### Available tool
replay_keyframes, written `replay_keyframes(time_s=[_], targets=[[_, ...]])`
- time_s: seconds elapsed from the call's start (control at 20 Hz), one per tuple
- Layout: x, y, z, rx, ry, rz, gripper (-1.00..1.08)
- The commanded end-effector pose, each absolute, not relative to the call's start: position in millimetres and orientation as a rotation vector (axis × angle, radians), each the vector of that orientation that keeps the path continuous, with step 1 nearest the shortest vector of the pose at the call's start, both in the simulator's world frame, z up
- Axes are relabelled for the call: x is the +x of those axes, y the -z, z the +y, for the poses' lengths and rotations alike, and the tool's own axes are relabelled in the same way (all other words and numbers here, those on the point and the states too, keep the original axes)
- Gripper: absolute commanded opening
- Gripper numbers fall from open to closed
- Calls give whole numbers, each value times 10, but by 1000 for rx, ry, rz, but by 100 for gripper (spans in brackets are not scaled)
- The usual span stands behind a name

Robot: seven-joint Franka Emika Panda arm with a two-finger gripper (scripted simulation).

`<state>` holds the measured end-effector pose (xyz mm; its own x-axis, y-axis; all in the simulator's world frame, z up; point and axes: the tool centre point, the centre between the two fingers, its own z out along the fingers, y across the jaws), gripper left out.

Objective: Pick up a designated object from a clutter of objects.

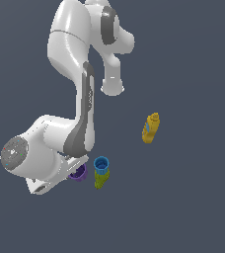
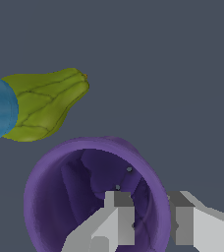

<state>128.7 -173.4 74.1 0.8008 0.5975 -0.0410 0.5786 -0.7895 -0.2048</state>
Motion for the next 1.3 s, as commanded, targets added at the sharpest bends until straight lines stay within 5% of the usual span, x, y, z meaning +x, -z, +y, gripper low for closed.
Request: replay_keyframes(time_s=[0.0,1.25], targets=[[1255,-823,-1716,-2808,-151,-926,-100],[254,-2570,-1236,-2808,-152,-926,-100]])
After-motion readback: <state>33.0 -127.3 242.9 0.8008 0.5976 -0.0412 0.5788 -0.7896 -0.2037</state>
